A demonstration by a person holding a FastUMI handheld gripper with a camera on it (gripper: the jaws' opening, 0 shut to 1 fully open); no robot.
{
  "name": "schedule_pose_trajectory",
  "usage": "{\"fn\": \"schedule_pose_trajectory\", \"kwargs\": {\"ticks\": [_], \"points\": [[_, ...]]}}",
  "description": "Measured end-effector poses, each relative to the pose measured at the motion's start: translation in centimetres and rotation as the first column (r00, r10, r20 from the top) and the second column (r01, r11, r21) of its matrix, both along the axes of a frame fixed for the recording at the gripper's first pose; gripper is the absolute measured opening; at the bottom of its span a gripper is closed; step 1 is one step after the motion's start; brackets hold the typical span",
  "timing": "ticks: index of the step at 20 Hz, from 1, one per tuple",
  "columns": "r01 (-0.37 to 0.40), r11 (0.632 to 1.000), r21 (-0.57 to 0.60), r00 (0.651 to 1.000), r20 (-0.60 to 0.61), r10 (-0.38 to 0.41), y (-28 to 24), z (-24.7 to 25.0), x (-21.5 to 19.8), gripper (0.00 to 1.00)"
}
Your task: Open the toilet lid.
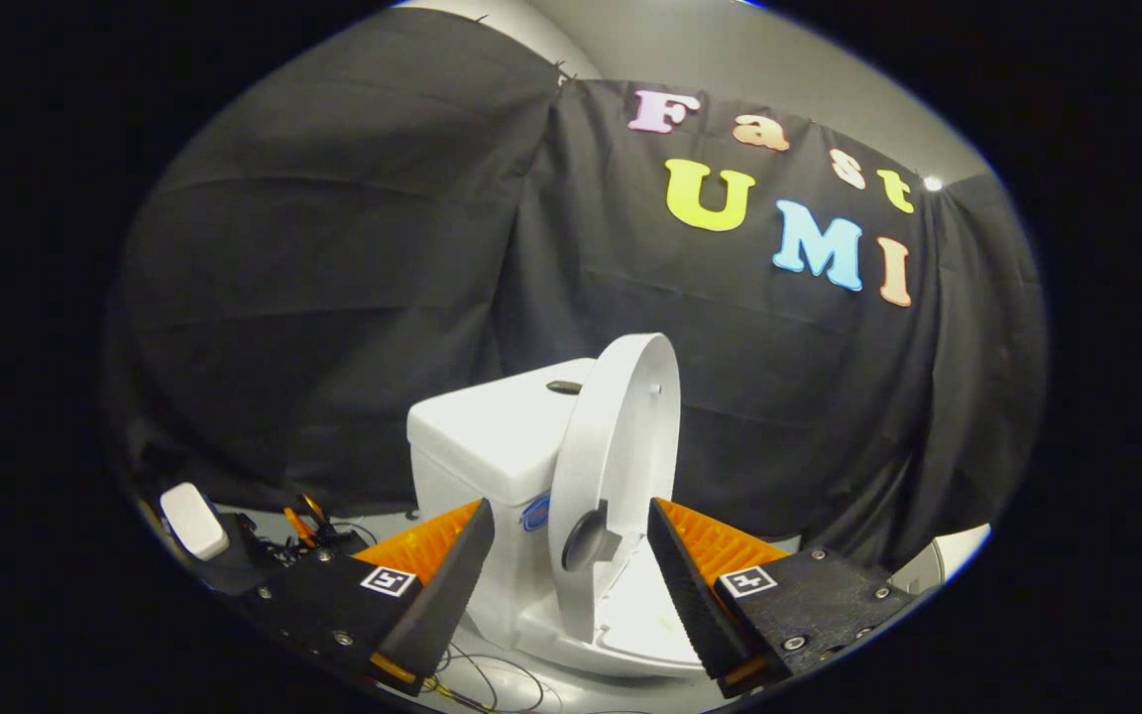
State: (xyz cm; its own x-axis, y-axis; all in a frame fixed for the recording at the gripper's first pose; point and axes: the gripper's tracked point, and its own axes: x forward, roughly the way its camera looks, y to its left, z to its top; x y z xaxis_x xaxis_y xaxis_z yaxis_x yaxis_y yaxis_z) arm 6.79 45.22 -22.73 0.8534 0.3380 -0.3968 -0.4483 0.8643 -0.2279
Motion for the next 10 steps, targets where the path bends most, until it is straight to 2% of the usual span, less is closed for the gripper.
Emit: {"fn": "schedule_pose_trajectory", "kwargs": {"ticks": [4,10], "points": [[0.014,0.995,0.099,0.999,0.048,-0.019,-2.8,5.1,0.6,0.95],[0.050,0.980,0.191,0.990,0.123,-0.075,-10.1,10.5,2.4,0.95]]}}
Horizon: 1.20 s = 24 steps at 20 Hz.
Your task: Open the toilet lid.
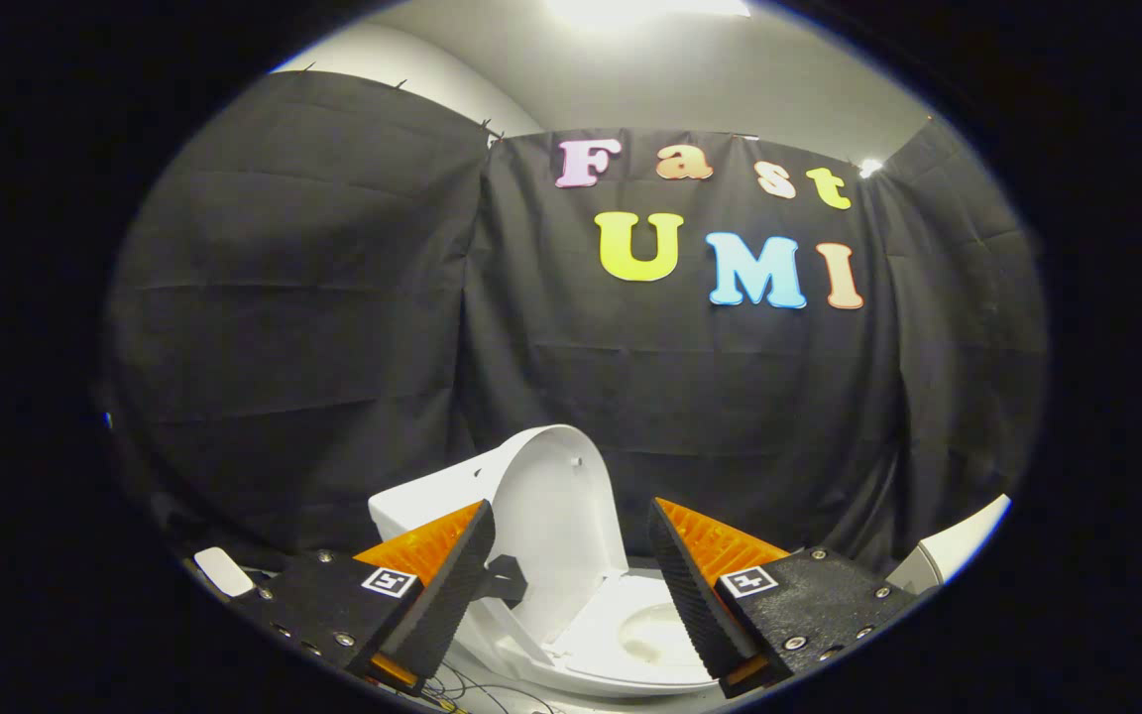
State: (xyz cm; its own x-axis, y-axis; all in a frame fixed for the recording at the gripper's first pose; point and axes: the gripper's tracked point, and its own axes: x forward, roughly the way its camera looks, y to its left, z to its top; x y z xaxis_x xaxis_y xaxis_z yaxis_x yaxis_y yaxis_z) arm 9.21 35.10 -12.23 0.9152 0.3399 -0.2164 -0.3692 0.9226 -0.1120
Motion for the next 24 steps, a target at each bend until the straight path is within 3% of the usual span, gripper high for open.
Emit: {"fn": "schedule_pose_trajectory", "kwargs": {"ticks": [9,15,18,24], "points": [[0.060,0.994,0.088,0.995,0.073,-0.066,-11.4,4.7,1.1,0.95],[0.141,0.978,0.152,0.986,0.069,-0.153,-18.7,5.1,0.7,0.95],[0.174,0.976,0.130,0.980,0.077,-0.185,-22.1,5.1,0.5,0.95],[0.141,0.982,0.126,0.985,0.080,-0.152,-25.6,4.5,0.2,0.95]]}}
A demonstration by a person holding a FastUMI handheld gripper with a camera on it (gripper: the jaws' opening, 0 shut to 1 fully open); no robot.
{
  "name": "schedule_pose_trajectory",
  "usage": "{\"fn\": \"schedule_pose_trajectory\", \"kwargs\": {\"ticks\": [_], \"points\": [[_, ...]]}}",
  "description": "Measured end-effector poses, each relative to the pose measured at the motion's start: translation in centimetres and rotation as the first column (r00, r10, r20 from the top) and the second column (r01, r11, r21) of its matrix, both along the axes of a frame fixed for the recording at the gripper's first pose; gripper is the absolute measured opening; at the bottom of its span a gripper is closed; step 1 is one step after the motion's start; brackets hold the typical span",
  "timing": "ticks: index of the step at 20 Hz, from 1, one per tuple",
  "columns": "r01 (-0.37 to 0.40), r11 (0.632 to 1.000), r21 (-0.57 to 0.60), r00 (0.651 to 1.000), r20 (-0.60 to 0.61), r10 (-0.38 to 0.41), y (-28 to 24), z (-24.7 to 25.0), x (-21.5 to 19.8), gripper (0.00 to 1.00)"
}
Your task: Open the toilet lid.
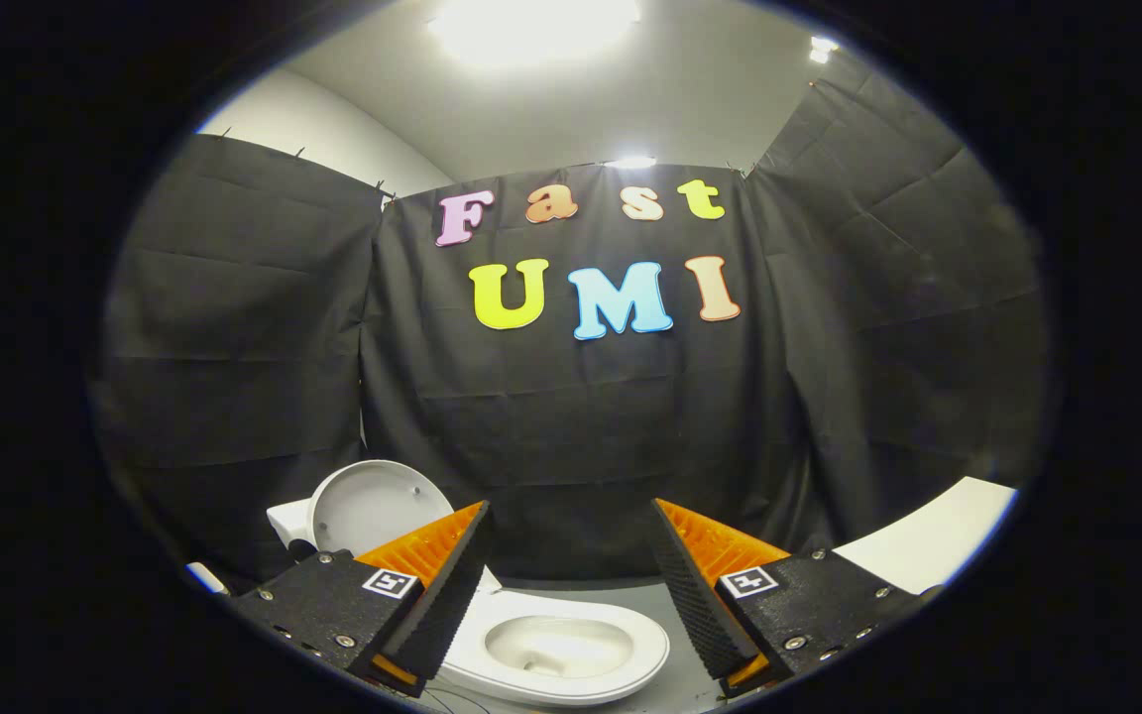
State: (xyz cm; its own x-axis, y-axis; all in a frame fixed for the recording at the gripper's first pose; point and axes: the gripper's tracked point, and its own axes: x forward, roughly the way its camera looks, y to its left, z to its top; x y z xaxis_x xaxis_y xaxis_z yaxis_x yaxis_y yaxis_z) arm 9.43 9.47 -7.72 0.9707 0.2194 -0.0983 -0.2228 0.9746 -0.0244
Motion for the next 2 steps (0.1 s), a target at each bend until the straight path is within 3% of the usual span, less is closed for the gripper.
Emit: {"fn": "schedule_pose_trajectory", "kwargs": {"ticks": [2], "points": [[-0.023,0.999,-0.033,1.000,0.005,0.023,-1.07,-0.03,-0.17,0.95]]}}
